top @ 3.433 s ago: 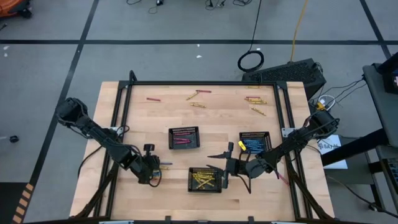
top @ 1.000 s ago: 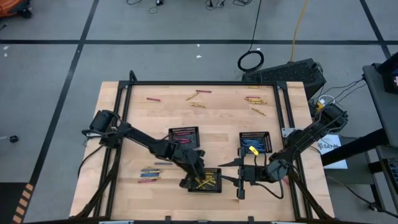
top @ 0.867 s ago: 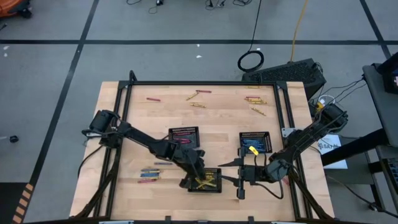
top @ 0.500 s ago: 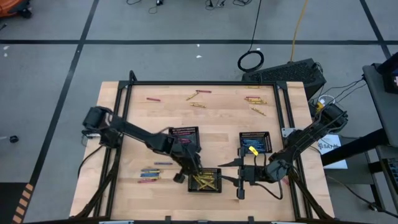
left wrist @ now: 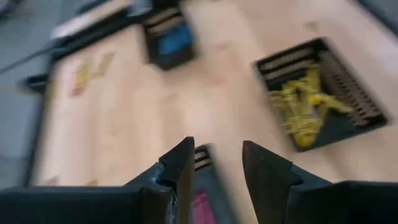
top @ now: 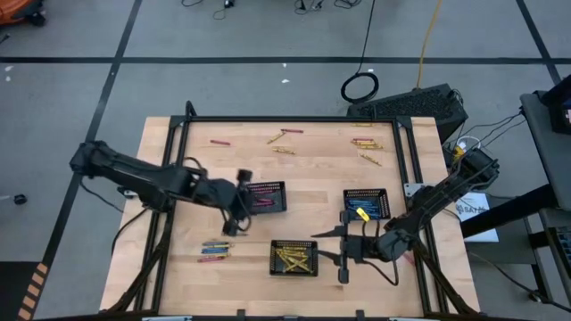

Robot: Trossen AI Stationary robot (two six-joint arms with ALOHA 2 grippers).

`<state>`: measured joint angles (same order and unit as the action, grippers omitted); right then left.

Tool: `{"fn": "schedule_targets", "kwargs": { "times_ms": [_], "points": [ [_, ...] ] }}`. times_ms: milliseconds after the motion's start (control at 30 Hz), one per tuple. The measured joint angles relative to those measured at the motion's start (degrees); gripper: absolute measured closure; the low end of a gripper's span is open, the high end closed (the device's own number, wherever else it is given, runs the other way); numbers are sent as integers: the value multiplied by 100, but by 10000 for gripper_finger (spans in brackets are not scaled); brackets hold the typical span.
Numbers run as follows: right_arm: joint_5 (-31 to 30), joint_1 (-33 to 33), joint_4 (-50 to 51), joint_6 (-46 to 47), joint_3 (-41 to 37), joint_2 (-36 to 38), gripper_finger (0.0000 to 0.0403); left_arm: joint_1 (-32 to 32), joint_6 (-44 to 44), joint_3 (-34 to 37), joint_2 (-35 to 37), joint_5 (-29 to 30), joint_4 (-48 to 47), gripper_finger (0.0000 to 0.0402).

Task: Sort crayons
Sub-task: Put the red crayon into the left black bin

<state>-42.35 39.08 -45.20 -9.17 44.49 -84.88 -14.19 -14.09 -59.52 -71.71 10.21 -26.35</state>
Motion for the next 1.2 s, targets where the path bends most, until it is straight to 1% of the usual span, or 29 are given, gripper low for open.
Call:
{"fn": "schedule_targets", "kwargs": {
  "times_ms": [67,133,233,300,400,467,567,667,700,800,867,933,1000,1067,1200],
  "points": [
    [7,-42,128,103,0,0,261,1,-37,112,289,432,-18,268],
    [10,-77,205,174,0,0,261,5,-127,275,556,690,-31,268],
    [15,-135,339,325,0,0,261,124,-201,675,918,748,213,268],
    [17,-180,460,422,0,0,261,325,-279,1016,1122,744,501,268],
    [16,-250,553,528,0,-2,261,782,-278,1589,1334,647,990,268],
    [17,-295,584,551,0,-11,261,1212,-186,1931,1413,636,1241,268],
    [20,-349,589,551,0,-11,261,2137,427,2190,1390,649,1356,268],
    [22,-395,585,551,0,-11,261,3294,1110,2212,1177,660,1256,268],
    [22,-415,577,553,0,-11,261,3696,1229,2184,1072,560,1077,268],
    [41,-466,563,634,0,-11,261,4820,1414,2008,623,-47,684,268],
    [42,-501,564,683,0,-11,261,5384,1311,1872,245,-310,439,268],
    [42,-528,563,700,0,-11,261,5772,1023,1712,-176,-356,129,268],
    [42,-545,565,702,0,-11,261,6016,785,1528,-587,-358,-140,268],
    [44,-565,565,702,0,-11,261,6169,553,1354,-964,-330,-325,268],
    [44,-578,565,702,0,-11,261,6261,-101,1151,-1554,15,-495,268]
  ]
}}
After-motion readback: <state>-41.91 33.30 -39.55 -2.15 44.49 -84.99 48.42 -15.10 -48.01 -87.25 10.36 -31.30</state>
